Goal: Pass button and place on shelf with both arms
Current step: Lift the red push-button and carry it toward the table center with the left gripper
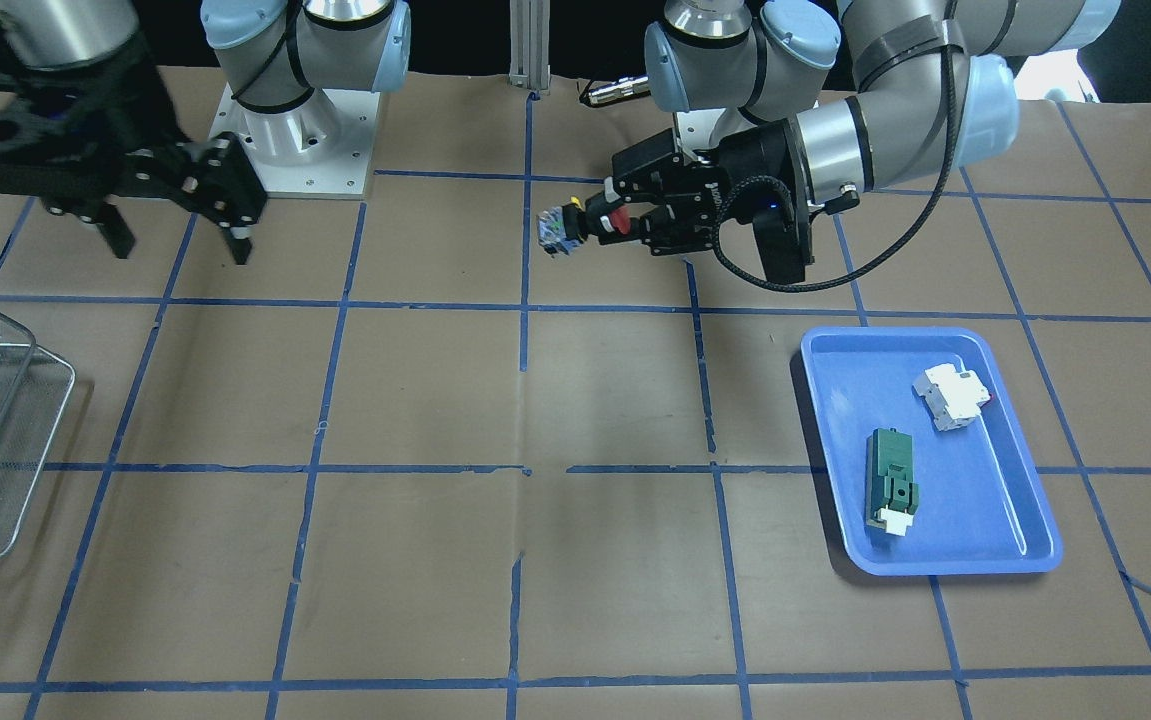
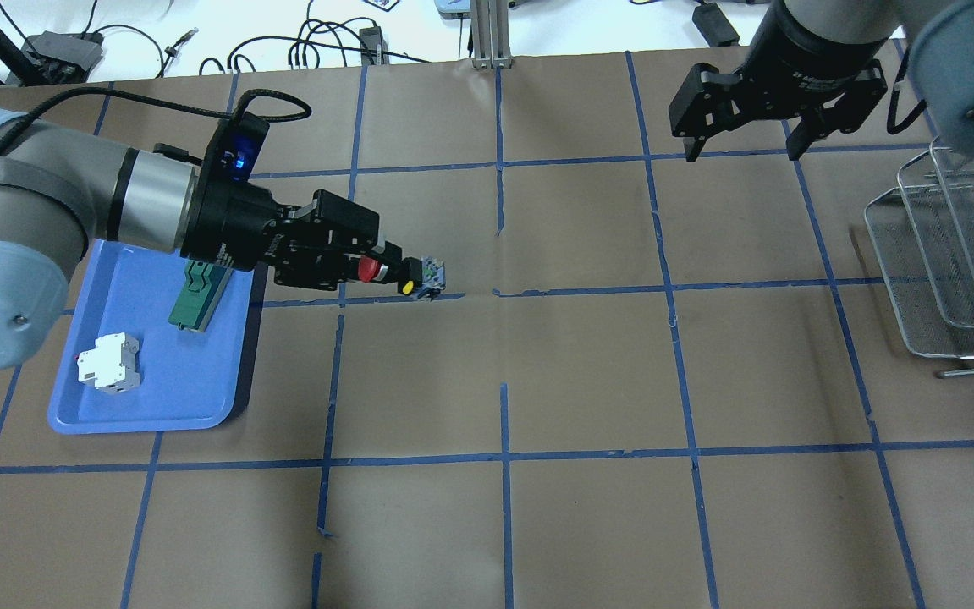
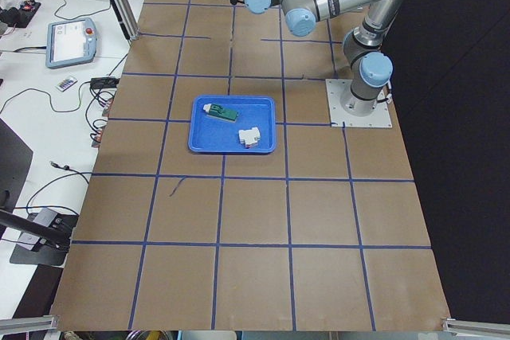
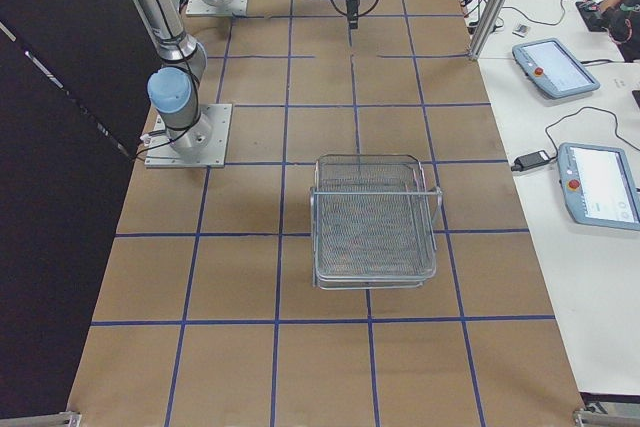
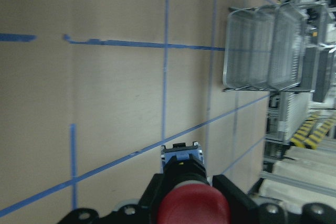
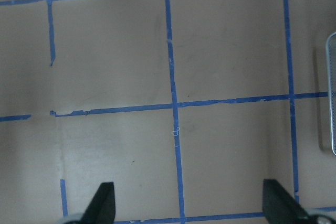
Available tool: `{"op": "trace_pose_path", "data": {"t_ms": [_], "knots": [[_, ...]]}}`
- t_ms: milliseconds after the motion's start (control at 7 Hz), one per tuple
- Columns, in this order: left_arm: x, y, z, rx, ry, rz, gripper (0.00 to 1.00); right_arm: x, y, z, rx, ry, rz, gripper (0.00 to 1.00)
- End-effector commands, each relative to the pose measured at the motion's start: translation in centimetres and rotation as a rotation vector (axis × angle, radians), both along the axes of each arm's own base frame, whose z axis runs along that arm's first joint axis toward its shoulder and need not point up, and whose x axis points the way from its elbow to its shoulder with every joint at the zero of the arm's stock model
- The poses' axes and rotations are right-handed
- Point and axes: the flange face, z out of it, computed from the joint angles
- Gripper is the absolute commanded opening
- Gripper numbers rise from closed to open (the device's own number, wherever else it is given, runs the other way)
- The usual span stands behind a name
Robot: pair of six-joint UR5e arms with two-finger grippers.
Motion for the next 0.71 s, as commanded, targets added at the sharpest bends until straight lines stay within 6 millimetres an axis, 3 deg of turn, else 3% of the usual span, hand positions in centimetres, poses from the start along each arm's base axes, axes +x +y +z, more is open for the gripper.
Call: {"op": "trace_pose_path", "data": {"t_ms": [0, 286, 429, 571], "knots": [[-2.9, 2.4, -2.3, 0.069, 0.267, 0.059, 0.00, -9.2, 0.3, -0.1, 0.030, -0.157, -0.061, 1.00], [-3.8, 1.7, -2.4, 0.048, 0.336, 0.063, 0.00, -16.6, 2.0, -1.6, 0.042, -0.522, -0.132, 1.00], [-5.2, 1.7, -1.9, -0.045, 0.324, 0.011, 0.00, -17.8, 3.0, -2.3, 0.039, -0.726, -0.132, 1.00], [-7.1, 2.4, -1.8, -0.057, 0.332, -0.035, 0.00, -16.7, 3.3, -2.3, 0.029, -0.865, -0.143, 1.00]]}}
